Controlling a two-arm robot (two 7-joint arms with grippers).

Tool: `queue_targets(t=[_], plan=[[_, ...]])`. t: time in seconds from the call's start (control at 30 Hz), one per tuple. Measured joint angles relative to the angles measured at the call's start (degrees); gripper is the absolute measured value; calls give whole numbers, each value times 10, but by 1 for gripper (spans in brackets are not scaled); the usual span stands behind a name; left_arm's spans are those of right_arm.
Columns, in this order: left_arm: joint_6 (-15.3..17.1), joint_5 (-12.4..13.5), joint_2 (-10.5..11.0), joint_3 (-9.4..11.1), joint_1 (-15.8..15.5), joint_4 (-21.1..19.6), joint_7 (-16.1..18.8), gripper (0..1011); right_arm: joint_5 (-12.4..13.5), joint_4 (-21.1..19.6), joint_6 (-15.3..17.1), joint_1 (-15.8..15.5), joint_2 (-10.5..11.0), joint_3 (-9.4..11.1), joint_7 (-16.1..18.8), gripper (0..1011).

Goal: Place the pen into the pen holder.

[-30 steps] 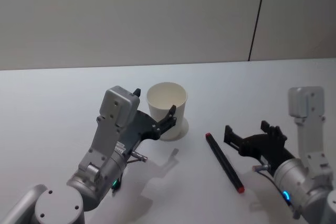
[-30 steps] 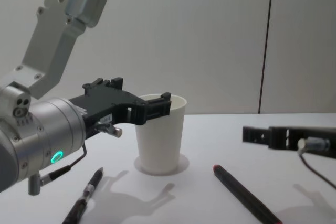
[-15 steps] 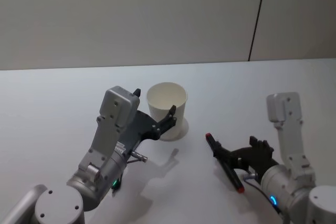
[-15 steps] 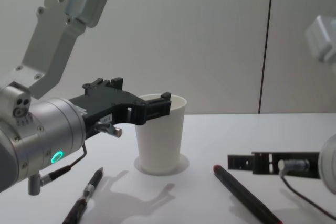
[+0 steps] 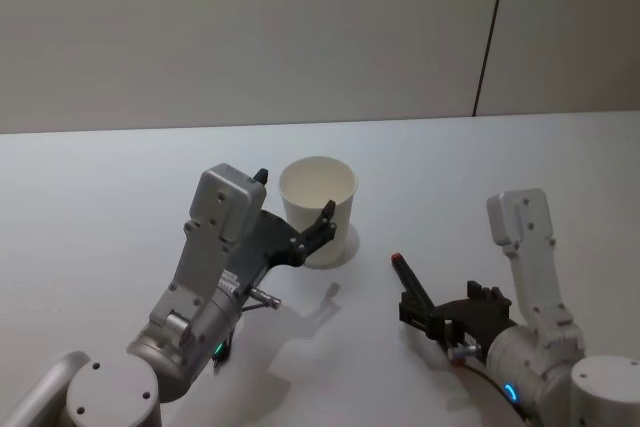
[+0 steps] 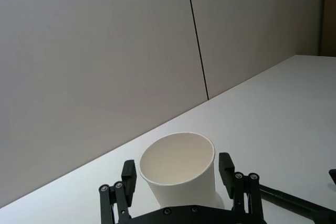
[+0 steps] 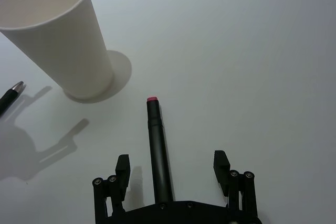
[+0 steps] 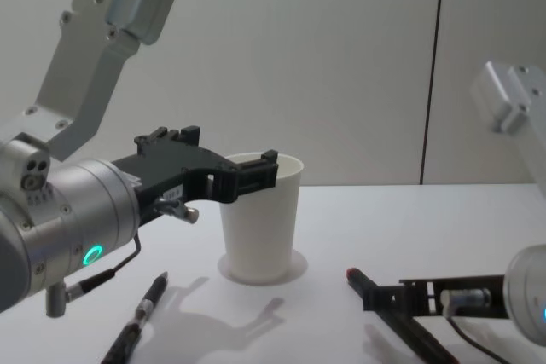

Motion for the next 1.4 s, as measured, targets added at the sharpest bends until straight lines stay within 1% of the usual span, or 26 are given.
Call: queue_targets(t=[0.13,0.17,0.2,0.23,0.33,0.37,0.43,0.47,0.53,0.57,0.6,0.7,0.77,0.83,0.87,0.9,0.93,0.97,1.0,1.1,1.23,1.4], plan=[[0,0,0,0,0,0,0,999,-3,4,5,1,-2,0,3,1000],[0,0,0,0,0,0,0,1000,-5,5,7,1,-2,0,4,969],[0,0,0,0,0,0,0,1000,-5,5,7,2,-3,0,5,969],[0,0,0,0,0,0,0,1000,-8,6,8,2,-3,-1,7,929],[0,0,0,0,0,0,0,1000,-12,8,10,3,-4,-2,10,883],[0,0,0,0,0,0,0,1000,-15,9,11,4,-5,-2,12,837],[0,0,0,0,0,0,0,1000,-18,10,12,5,-5,-3,14,787],[0,0,0,0,0,0,0,1000,-20,11,13,6,-6,-3,16,743],[0,0,0,0,0,0,0,1000,-23,12,15,7,-7,-4,17,708],[0,0,0,0,0,0,0,1000,-25,13,17,7,-8,-4,18,665],[0,0,0,0,0,0,0,1000,-25,13,17,7,-8,-4,18,652],[0,0,0,0,0,0,0,999,-29,16,24,9,-10,-4,19,523],[0,0,0,0,0,0,0,1000,-30,18,29,11,-12,-4,18,484],[0,0,0,0,0,0,0,999,-32,20,34,12,-13,-3,14,400],[0,0,0,0,0,0,0,1000,-33,21,37,13,-14,-3,12,388],[0,0,0,0,0,0,0,999,-33,22,42,14,-16,-2,9,336],[0,0,0,0,0,0,0,1000,-33,23,44,14,-17,-2,6,314],[0,0,0,0,0,0,0,1000,-34,23,46,15,-17,-1,5,255],[0,0,0,0,0,0,0,1000,-34,24,51,16,-19,-1,1,217],[0,0,0,0,0,0,0,1000,-35,25,57,17,-21,0,-5,179],[0,0,0,0,0,0,0,1000,-37,25,68,16,-24,2,-14,176],[0,0,0,0,0,0,0,1000,-42,25,70,15,-25,3,-19,176]])
